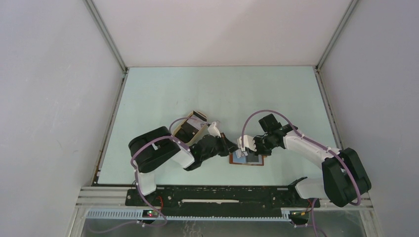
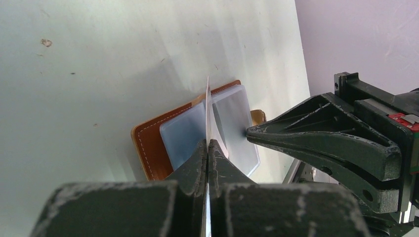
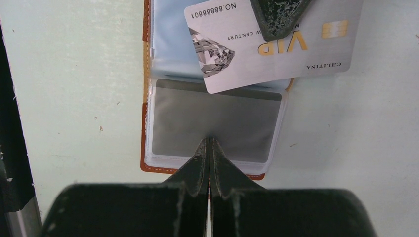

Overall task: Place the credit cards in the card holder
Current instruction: Insert the credit card into the card holder.

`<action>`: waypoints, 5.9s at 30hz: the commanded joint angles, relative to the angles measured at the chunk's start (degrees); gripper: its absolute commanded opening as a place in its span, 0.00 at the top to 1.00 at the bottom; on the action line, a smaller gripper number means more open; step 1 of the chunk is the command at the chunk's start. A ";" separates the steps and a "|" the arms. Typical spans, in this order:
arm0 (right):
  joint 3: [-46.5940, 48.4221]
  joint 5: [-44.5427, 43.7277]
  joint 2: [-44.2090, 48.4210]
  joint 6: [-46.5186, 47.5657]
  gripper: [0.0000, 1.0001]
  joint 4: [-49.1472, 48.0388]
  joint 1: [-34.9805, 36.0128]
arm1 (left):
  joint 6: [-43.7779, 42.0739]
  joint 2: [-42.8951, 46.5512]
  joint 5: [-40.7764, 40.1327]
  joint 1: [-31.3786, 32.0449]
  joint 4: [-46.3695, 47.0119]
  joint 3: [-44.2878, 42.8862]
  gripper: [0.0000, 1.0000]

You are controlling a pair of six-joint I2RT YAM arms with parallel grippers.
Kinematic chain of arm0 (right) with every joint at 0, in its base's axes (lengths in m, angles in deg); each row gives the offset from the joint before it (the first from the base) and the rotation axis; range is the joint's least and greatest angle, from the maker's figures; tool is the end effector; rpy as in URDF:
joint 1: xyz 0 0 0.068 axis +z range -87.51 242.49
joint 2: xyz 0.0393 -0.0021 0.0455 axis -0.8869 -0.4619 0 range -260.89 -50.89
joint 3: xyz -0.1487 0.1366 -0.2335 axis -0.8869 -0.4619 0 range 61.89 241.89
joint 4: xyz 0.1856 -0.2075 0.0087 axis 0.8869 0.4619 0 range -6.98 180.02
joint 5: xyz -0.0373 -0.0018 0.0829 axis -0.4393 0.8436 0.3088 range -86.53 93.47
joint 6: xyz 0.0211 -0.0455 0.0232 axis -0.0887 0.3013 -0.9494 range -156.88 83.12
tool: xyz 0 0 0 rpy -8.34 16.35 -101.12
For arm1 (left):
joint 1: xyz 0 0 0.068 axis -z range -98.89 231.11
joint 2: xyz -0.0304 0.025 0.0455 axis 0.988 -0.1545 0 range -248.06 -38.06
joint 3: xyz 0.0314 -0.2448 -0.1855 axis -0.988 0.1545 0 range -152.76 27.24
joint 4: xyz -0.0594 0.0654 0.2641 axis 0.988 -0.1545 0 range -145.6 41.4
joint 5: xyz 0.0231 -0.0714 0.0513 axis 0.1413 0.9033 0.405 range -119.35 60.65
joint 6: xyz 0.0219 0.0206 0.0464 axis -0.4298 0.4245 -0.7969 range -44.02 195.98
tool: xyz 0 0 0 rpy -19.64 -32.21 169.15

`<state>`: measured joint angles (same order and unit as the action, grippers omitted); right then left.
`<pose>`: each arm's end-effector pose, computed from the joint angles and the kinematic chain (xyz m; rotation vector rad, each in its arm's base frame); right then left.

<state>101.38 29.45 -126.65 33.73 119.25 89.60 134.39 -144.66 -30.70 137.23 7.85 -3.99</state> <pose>0.1938 0.1176 0.1950 -2.0681 1.6812 0.4188 0.1881 -0.2786 0.1262 -0.0608 2.1356 -1.2698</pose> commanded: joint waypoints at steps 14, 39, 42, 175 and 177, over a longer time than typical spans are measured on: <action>-0.22 -1.48 -1.58 1.20 1.00 2.67 0.83 | -4.03 1.11 -0.95 1.94 -8.59 -3.67 1.00; 0.00 -1.02 -1.60 0.98 1.00 3.02 0.93 | 0.86 0.07 1.65 3.91 -8.44 -2.08 1.00; -0.03 -1.02 -1.59 0.79 1.00 2.97 1.04 | 2.02 -0.34 3.41 3.91 -8.54 -2.05 1.00; -4.86 -15.41 1.98 -0.72 1.00 -14.07 20.03 | 4.86 -10.55 21.87 -4.58 -14.88 -8.22 0.54; -4.86 -15.64 2.10 -0.90 1.00 -14.08 19.79 | 4.82 -10.54 21.79 -4.76 -14.87 -8.19 0.54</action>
<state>96.74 16.57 -126.19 33.07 106.03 110.80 142.09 -152.44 -7.51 133.08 0.46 -13.58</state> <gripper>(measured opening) 0.006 0.453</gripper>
